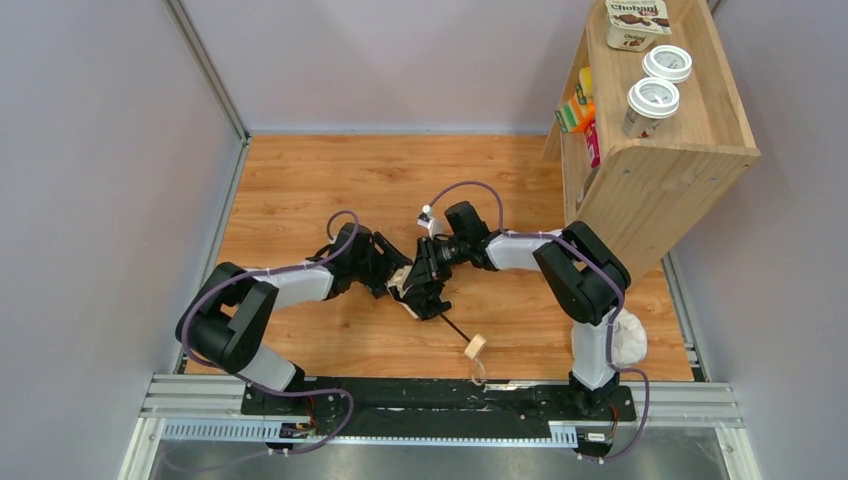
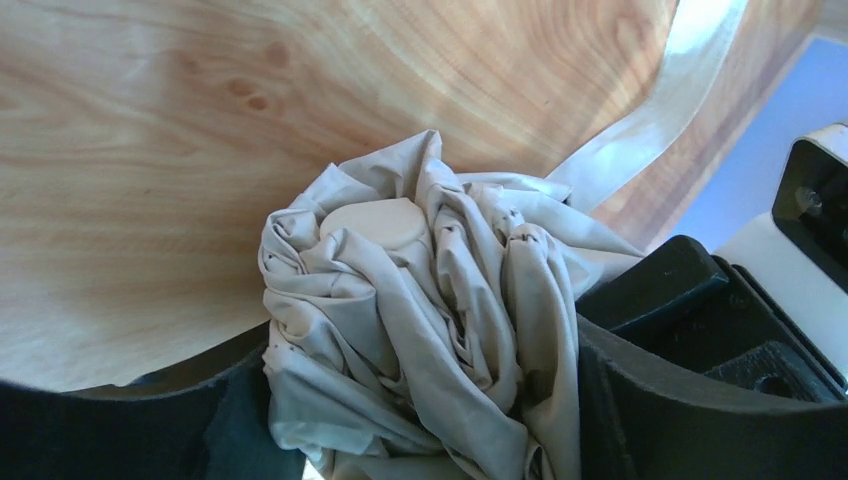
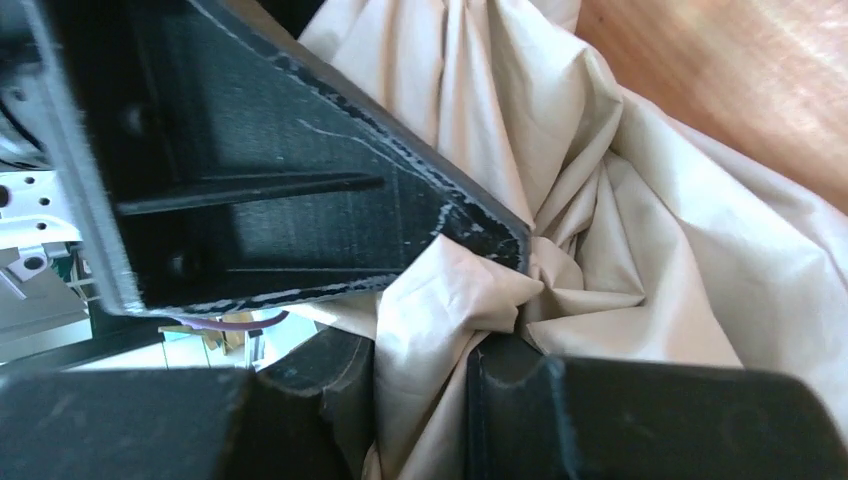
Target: Put away the umbrella
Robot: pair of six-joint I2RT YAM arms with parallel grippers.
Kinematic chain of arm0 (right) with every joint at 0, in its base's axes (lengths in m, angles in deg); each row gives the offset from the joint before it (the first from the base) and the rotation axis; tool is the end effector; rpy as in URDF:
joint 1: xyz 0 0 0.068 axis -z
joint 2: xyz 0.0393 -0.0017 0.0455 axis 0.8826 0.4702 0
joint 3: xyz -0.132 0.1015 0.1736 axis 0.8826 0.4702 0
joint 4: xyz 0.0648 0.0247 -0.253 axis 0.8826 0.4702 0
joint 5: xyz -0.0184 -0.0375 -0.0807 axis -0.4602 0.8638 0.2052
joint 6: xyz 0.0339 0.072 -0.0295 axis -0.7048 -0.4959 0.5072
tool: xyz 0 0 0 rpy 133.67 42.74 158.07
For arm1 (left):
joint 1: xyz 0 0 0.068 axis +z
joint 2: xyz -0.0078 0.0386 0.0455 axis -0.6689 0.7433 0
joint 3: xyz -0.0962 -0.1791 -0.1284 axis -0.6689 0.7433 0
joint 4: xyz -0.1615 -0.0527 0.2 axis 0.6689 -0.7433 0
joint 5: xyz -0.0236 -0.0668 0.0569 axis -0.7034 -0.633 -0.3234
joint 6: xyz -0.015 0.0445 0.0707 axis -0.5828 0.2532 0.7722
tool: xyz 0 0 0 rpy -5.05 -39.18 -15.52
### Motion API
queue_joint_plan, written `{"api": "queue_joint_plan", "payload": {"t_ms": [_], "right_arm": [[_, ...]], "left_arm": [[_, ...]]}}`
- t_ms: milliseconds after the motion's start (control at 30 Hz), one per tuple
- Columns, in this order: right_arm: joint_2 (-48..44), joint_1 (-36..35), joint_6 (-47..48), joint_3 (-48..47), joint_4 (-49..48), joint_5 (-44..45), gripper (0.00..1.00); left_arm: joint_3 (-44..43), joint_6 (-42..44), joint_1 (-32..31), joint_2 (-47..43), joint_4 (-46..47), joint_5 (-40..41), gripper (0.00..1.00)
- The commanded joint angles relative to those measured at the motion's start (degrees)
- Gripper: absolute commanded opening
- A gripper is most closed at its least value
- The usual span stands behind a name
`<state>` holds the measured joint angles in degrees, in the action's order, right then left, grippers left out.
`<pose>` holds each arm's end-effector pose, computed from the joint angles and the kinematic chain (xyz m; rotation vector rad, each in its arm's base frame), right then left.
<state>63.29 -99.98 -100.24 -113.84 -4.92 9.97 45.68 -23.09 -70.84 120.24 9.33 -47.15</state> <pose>0.2747 0.2861 0.0838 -0.5475 2.5654 1.5557 0.2586 -0.1598 0.0785 -0.9799 2.4947 -0.9911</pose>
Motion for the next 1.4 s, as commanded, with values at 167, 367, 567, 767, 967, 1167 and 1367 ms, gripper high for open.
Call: {"api": "queue_joint_plan", "payload": {"t_ms": [167,367,567,767,967,1167,1367], "right_arm": [[-1.15,0.14,9.11,-7.49,4.45,-3.83,0.0],[-5.01,-0.3,19.04,-10.75,21.86,12.31,0.43],[-13.71,-7.75,29.15,-8.47,26.97,33.15,0.89],[-12.06,-15.84,33.55,-9.51,27.31,43.61,0.95],[-7.75,-20.86,37.07,-9.26,27.33,54.6,0.94],[-3.01,-27.1,37.87,-10.83,25.83,75.69,0.86],[-0.98,-27.46,36.64,-11.71,25.99,78.16,0.7]], "left_arm": [[5.12,-3.03,-2.08,3.9,14.37,-3.29,0.15],[4.07,-0.31,-2.16,2.76,9.91,1.27,0.0],[1.62,-1.71,-2.08,2.75,4.03,1.99,0.0],[-2.95,-3.38,-2.08,2.84,-6.53,2.17,0.0],[-3.14,-3.91,-1.64,2.58,-8.82,0.76,0.0],[-3.49,-5.49,-1.64,4.95,-9.35,-2.31,0.0],[-2.61,-6.46,-1.55,5.21,-8.73,-2.05,0.0]]}}
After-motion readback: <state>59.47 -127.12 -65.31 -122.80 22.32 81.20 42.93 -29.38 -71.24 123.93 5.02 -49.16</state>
